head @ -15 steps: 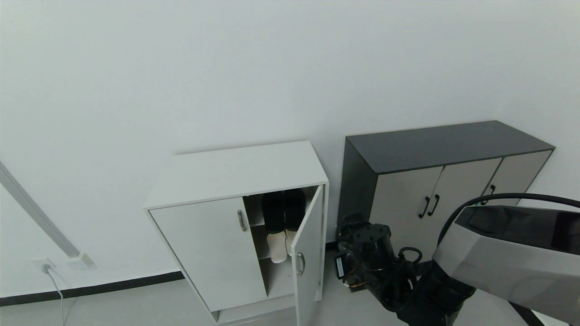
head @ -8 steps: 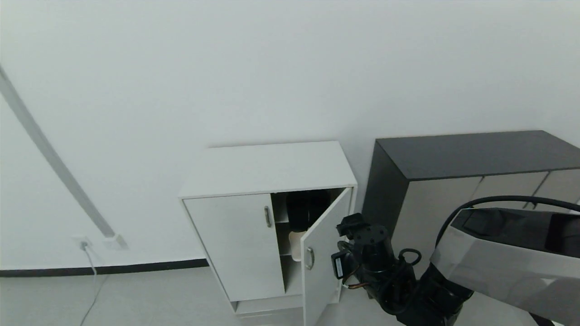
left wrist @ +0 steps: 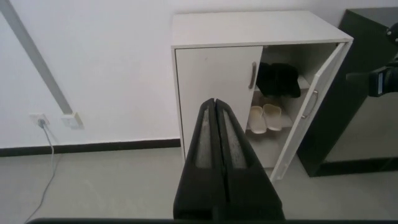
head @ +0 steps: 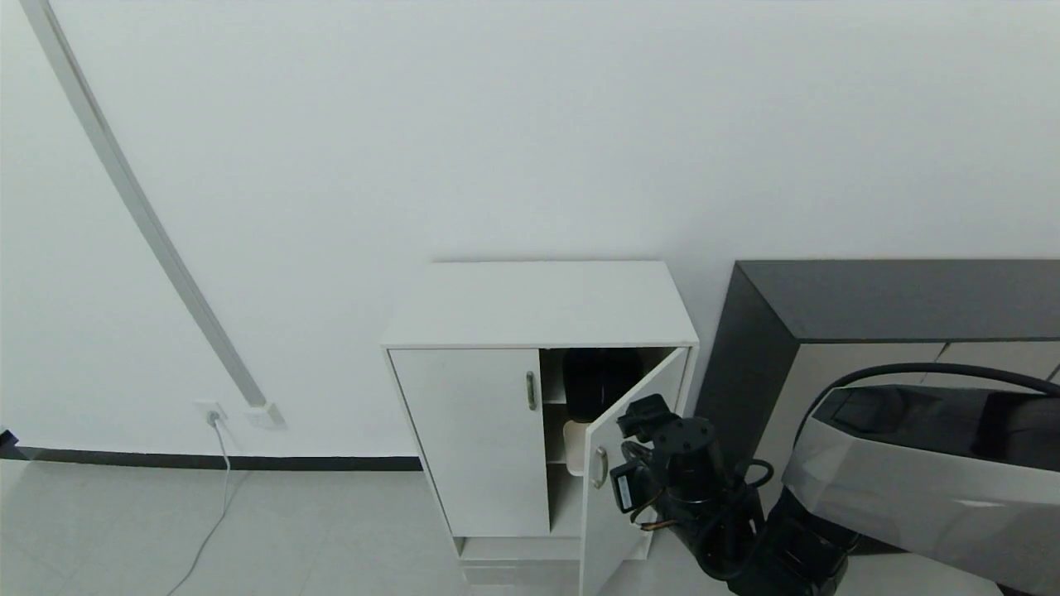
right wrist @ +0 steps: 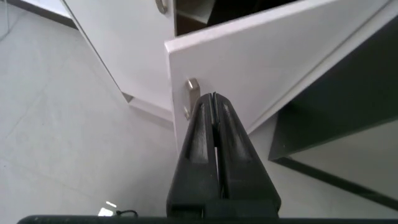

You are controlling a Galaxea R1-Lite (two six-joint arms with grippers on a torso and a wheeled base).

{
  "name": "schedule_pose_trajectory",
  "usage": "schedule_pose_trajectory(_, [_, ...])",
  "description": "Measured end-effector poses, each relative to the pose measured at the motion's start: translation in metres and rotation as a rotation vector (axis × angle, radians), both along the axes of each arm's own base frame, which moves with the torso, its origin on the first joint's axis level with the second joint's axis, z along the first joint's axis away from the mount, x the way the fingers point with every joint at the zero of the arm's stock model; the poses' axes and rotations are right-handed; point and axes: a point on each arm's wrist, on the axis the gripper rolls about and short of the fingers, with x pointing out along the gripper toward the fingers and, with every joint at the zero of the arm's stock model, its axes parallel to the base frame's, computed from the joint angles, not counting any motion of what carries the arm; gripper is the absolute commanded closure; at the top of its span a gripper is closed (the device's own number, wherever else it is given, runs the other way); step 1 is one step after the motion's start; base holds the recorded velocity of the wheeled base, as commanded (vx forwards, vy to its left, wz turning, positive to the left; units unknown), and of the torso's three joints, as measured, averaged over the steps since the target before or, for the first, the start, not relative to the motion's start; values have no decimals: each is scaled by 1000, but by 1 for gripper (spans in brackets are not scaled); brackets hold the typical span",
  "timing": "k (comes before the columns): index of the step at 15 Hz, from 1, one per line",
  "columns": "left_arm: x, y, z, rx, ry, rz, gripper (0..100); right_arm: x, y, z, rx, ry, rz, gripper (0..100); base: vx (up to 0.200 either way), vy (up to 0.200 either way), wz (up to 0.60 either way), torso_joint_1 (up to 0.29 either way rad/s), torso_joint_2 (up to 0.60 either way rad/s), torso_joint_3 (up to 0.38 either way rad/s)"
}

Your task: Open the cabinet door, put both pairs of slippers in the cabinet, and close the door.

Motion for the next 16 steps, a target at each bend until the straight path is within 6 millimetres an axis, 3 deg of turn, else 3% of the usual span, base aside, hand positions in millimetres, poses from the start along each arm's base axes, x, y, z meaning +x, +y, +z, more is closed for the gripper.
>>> schedule_pose_trajectory(3, [0, 0, 0, 1, 0, -1, 100, -12, -14, 1, -23, 31, 0, 100, 0, 0, 0, 0, 0, 0])
schedule_pose_trajectory(10, [0, 0, 0, 3, 1, -3, 100, -38, -37, -9, -30, 59, 5, 100, 200, 0, 0, -1, -4, 2])
schedule_pose_trajectory(16, [0, 0, 0, 6, 1, -3, 100, -53, -52, -24, -43, 88, 12, 100, 0, 0, 0, 0, 0, 0])
